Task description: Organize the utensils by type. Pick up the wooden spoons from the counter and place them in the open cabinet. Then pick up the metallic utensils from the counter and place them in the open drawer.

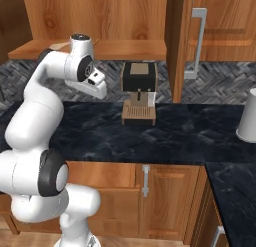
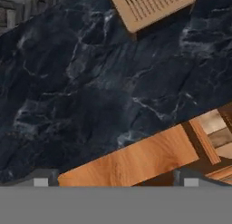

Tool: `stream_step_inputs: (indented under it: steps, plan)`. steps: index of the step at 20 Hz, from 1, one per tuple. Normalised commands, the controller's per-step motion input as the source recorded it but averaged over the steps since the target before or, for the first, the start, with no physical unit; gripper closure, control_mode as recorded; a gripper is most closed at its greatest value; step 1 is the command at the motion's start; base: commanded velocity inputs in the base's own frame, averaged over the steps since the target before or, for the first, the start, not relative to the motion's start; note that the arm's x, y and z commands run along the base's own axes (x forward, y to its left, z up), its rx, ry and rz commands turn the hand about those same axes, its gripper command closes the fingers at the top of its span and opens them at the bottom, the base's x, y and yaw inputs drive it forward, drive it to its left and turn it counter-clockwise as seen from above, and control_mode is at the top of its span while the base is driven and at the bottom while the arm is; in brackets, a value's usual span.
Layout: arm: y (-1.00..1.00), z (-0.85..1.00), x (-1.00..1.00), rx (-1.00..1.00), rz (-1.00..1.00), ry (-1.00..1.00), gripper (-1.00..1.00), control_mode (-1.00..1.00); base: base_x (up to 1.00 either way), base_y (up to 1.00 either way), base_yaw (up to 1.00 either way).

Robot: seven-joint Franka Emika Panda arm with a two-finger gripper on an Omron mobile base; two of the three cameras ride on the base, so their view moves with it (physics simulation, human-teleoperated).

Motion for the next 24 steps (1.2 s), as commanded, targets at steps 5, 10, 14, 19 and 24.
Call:
stream_step_inputs:
  steps: [5,10,14,19,24]
  plan:
    - [0.01,-0.69,0.00,-0.24,0.50,0.31,-1.00,-1.00,0.00,0.00,0.00]
    - [0.00,-0.18,-0.33,-0.06,0.32,0.03,-1.00,-1.00,0.00,0.00,0.00]
    - [-0.15,-0.14,-0.74,0.00,0.12,-0.14,-1.00,-1.00,0.00,0.00,0.00]
    - [-0.10,-0.06,-0.67,0.05,0.00,-0.13,-1.00,-1.00,0.00,0.00,0.00]
    - [-0.03,0.00,-0.31,0.01,0.00,-0.01,-1.00,-1.00,0.00,0.00,0.00]
